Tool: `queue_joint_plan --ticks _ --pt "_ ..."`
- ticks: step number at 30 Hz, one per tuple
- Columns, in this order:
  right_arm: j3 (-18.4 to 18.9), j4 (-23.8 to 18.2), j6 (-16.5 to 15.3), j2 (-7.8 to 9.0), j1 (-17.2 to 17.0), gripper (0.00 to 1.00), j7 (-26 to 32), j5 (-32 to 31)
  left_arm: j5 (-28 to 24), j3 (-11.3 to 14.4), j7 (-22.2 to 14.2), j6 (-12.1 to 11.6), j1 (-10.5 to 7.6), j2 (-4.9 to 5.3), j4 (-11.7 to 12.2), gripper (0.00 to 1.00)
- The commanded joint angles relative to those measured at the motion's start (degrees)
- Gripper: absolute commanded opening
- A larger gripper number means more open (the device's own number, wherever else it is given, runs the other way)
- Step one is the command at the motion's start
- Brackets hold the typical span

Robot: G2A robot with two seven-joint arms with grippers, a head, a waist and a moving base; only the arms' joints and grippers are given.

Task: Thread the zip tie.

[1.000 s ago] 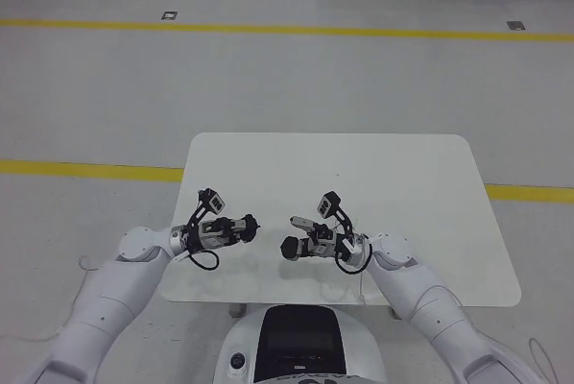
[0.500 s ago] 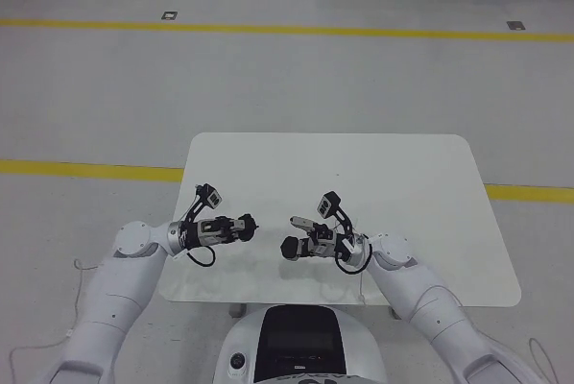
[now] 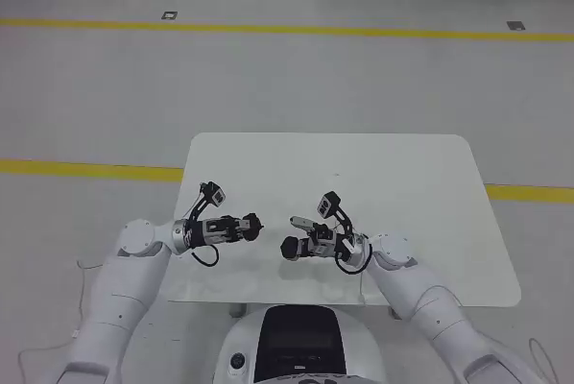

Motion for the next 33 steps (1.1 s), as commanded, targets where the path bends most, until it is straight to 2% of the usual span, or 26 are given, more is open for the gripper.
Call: queue_joint_plan --ticks 1,4,9,12,15,20,22,25,27,30,33 --pt "0.0 0.0 0.0 0.0 0.0 1.0 0.0 0.0 0.0 0.0 0.0 0.0 0.0 0.0 0.0 0.0" --pt "0.0 0.0 0.0 0.0 0.0 1.0 0.0 0.0 1.73 0.03 3.08 0.0 0.49 0.08 -1.39 0.0" --pt "0.0 0.0 0.0 0.0 0.0 1.0 0.0 0.0 -0.89 -1.9 2.1 0.0 1.4 0.16 -3.21 0.0" --pt "0.0 0.0 0.0 0.0 0.0 1.0 0.0 0.0 -2.75 -3.12 0.87 0.0 1.77 -0.12 -3.07 0.0" --pt "0.0 0.0 0.0 0.0 0.0 1.0 0.0 0.0 -5.75 -3.09 0.0 0.0 1.77 -0.62 -1.86 0.0" --pt "0.0 0.0 0.0 0.0 0.0 1.0 0.0 0.0 -5.75 -3.09 0.0 0.0 1.77 -0.62 -1.86 0.0" --pt "1.89 -1.41 -0.9 0.77 0.08 1.0 -4.41 -5.42 -5.75 -3.09 0.0 0.0 1.77 -0.62 -1.86 0.0" --pt "6.27 -7.61 0.79 2.7 -2.51 1.0 -9.27 -14.62 -5.75 -3.09 0.0 0.0 1.77 -0.62 -1.86 0.0" --pt "9.03 -13.21 3.63 3.96 -5.09 1.0 -11.94 -21.33 -5.75 -3.09 0.0 0.0 1.77 -0.62 -1.86 0.0" --pt "12.37 -23.65 10.98 5.8 -9.36 1.0 -14.45 -34.4 -5.75 -3.09 0.0 0.0 1.77 -0.62 -1.86 0.0" --pt "12.12 -33.28 20.69 7.12 -12.15 1.0 -14.0 -50.85 -5.75 -3.09 0.0 0.0 1.77 -0.62 -1.86 0.0"
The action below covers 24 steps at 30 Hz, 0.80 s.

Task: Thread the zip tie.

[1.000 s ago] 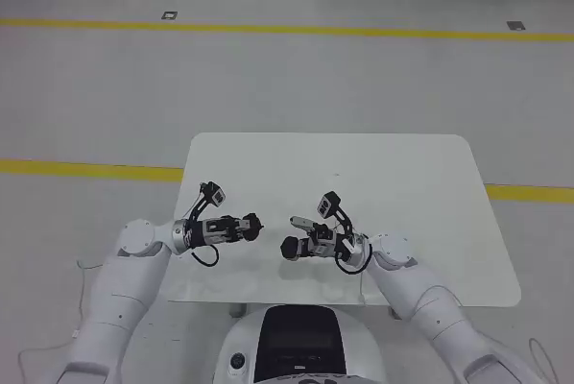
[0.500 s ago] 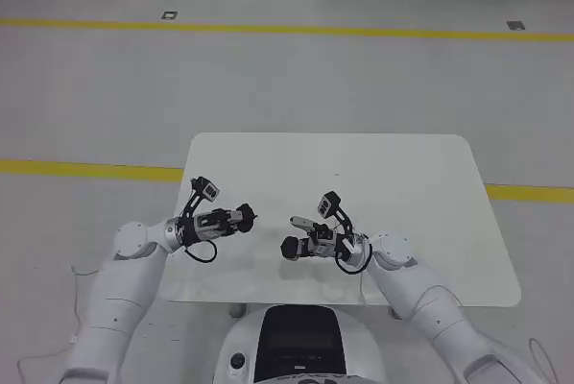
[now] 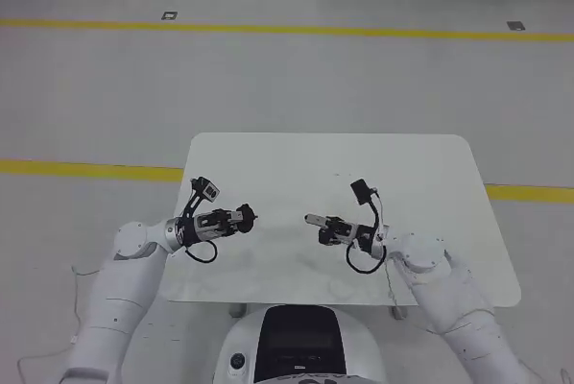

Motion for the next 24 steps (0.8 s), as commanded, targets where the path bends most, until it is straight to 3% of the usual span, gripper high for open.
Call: queue_joint_plan --ticks 1,2,12,15,19,24 --pt "-0.98 -6.27 6.24 0.52 -1.36 1.0 0.6 -10.85 0.0 0.0 0.0 0.0 0.0 0.0 0.0 0.0" --pt "-1.52 -8.47 7.99 0.71 -2.08 1.0 0.95 -13.49 0.0 0.0 0.0 0.0 0.0 0.0 0.0 0.0" --pt "-1.6 -8.71 8.18 0.73 -1.91 1.0 -0.11 -14.54 0.0 0.0 0.0 0.0 0.0 0.0 0.0 0.0" --pt "-2.11 -10.3 10.67 0.86 -0.58 1.0 0.4 -18.04 0.0 0.0 0.0 0.0 0.0 0.0 0.0 0.0" --pt "-3.52 -10.95 17.69 0.9 3.43 1.0 4.12 -23.47 0.0 0.0 0.0 0.0 0.0 0.0 0.0 0.0" --pt "-4.01 -8.72 18.0 0.6 6.75 1.0 9.71 -28.5 0.0 0.0 0.0 0.0 0.0 0.0 0.0 0.0"
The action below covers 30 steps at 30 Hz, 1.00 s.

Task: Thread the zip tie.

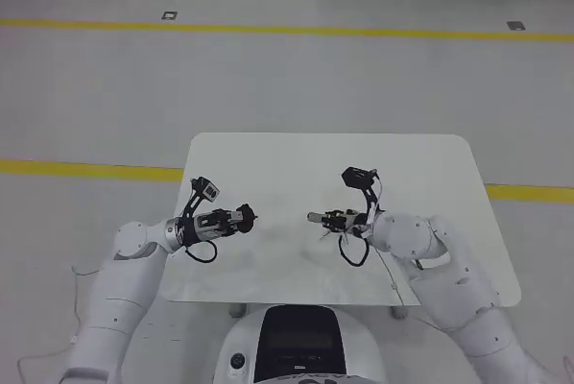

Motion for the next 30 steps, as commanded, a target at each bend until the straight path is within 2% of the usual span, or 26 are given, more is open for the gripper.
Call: queue_joint_plan --ticks 1,8,10,13,17,22,24,30 --pt "-0.22 0.09 -0.07 -0.06 0.24 1.0 1.4 -1.59 0.0 0.0 0.0 0.0 0.0 0.0 0.0 0.0" --pt "-0.32 0.19 -0.18 -0.05 0.16 1.0 1.25 -1.77 0.0 0.0 0.0 0.0 0.0 0.0 0.0 0.0" --pt "-1.35 0.33 -0.07 0.0 0.46 1.0 0.94 -5.14 0.0 0.0 0.0 0.0 0.0 0.0 0.0 0.0" --pt "-2.87 0.47 -0.07 -0.25 2.41 1.0 4.42 -9.66 0.0 0.0 0.0 0.0 0.0 0.0 0.0 0.0" --pt "-4.94 3.26 -0.07 -1.56 7.07 1.0 10.37 -13.29 0.0 0.0 0.0 0.0 0.0 0.0 0.0 0.0" --pt "-8.41 9.7 -0.07 -4.75 12.91 1.0 17.8 -17.63 0.0 0.0 0.0 0.0 0.0 0.0 0.0 0.0" --pt "-9.66 11.5 -0.07 -5.75 13.92 1.0 19.91 -19.52 0.0 0.0 0.0 0.0 0.0 0.0 0.0 0.0" --pt "-9.66 11.5 -0.07 -5.75 13.92 1.0 19.91 -19.52 0.0 0.0 0.0 0.0 0.0 0.0 0.0 0.0"
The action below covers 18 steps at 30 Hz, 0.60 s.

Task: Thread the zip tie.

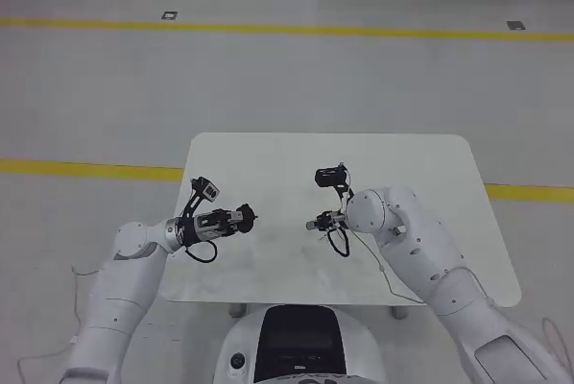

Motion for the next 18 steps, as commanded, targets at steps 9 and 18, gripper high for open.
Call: queue_joint_plan --ticks 9,18 --pt "-3.28 4.47 0.0 -0.97 2.58 1.0 0.45 -1.89 0.0 0.0 0.0 0.0 0.0 0.0 0.0 0.0" --pt "-5.62 8.61 0.0 -2.07 5.45 1.0 1.44 -1.24 0.0 0.0 0.0 0.0 0.0 0.0 0.0 0.0"
